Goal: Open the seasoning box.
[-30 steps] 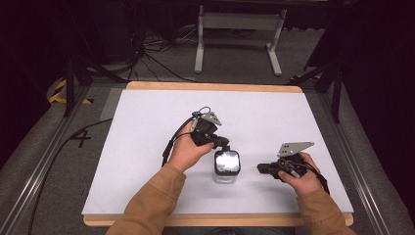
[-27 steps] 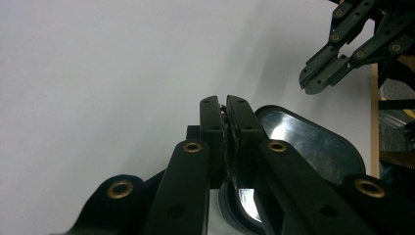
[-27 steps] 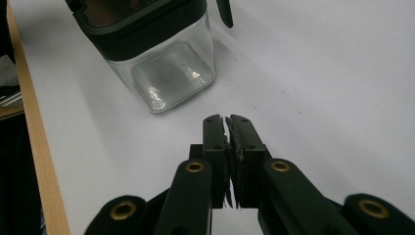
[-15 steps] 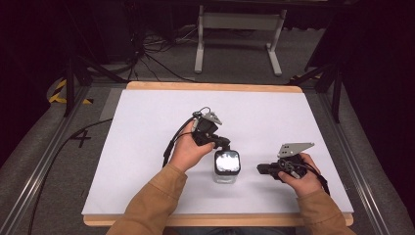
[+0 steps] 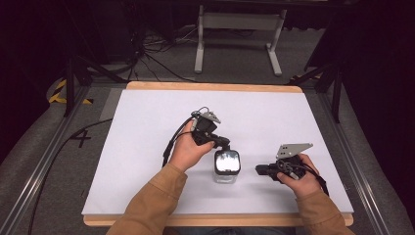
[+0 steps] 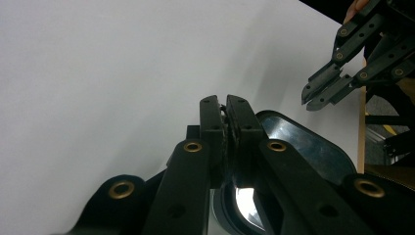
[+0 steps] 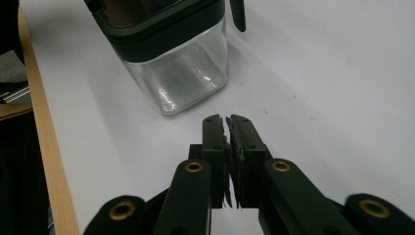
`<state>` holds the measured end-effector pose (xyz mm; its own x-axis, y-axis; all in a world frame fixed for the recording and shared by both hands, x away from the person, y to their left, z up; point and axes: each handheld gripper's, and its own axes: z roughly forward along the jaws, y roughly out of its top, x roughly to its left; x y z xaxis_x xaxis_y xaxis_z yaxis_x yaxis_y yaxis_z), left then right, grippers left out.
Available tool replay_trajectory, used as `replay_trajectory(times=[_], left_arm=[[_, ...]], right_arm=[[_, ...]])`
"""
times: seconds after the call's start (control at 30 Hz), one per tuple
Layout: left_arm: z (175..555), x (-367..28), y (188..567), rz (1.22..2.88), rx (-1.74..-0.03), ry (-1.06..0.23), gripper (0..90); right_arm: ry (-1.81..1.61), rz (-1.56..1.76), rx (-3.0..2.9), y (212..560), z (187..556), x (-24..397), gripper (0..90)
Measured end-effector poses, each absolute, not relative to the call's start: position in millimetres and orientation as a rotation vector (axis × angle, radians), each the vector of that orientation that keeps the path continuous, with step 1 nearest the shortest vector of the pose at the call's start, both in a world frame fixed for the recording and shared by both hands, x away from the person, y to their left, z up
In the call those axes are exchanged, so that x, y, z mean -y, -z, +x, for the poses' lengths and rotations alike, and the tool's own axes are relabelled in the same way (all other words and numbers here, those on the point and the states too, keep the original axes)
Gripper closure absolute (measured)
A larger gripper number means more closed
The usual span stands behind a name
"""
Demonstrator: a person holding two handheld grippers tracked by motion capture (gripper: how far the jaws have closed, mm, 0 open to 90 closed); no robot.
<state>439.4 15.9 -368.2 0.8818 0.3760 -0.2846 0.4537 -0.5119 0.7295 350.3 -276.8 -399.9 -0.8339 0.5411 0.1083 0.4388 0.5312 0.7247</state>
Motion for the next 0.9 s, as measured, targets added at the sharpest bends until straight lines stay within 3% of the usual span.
replay_trajectory(times=[0.9], left_arm=[[442.2, -19.4, 371.8, 2.117, -0.644, 0.183, 86.9]], right_arm=[[-1.212, 0.760, -2.643, 394.4, 345.4, 262.3, 89.7]])
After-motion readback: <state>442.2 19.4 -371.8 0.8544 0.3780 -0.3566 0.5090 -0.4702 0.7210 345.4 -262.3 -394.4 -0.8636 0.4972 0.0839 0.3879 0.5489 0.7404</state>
